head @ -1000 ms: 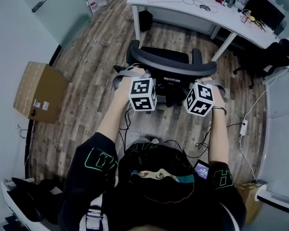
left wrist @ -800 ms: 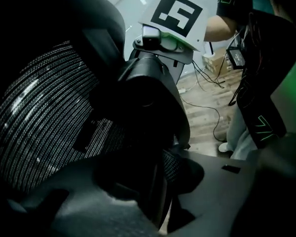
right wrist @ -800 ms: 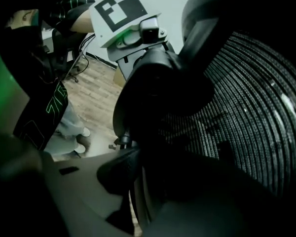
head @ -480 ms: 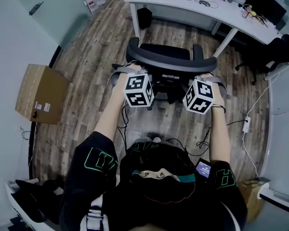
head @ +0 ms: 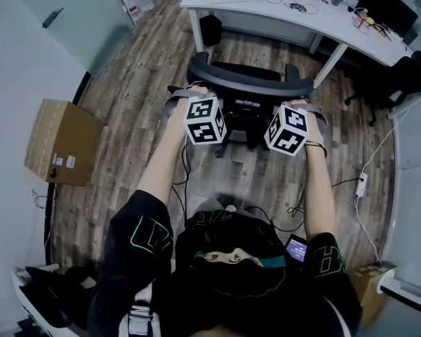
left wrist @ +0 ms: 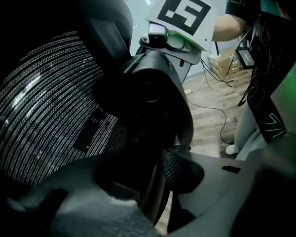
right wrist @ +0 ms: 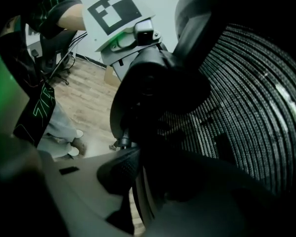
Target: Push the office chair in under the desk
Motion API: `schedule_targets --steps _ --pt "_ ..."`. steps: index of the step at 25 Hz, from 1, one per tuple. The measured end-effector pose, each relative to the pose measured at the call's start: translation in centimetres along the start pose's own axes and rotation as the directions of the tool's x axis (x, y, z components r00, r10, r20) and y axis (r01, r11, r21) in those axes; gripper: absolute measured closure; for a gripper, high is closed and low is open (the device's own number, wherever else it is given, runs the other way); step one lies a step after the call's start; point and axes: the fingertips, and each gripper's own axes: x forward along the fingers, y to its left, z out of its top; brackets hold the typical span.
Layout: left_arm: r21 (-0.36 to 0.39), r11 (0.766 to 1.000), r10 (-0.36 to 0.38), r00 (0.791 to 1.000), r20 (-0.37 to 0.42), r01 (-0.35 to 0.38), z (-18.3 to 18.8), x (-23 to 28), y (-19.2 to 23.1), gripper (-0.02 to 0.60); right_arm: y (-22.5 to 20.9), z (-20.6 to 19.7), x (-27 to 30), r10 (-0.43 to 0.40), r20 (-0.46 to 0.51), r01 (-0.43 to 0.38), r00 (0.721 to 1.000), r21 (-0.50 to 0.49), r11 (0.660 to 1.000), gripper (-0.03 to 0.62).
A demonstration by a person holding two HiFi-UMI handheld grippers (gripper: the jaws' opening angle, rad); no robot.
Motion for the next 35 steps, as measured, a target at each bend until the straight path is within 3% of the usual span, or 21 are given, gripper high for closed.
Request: schedule_targets --steps 19,27,35 --pt "-0.054 0.998 0.014 0.999 0.047 -0.011 1.0 5.9 7.2 0.439 -8.2 -4.0 4.1 0.031 -0.044 -0.030 0.999 0.032 0.999 0.471" --pt "-0.021 1.000 -0.015 0.999 0.050 0.017 -1.0 8.5 11.6 0.442 -12.5 -4.0 7.4 0.013 -0.035 -0.011 0.999 0.045 0.999 0.471" --pt "-0.012 0.999 -0.036 0.998 0.043 0.036 -3.5 11.4 16.4 0.443 -17.0 -3.8 11.5 0.059 -0.071 -0.057 0.996 0.037 0.998 0.474"
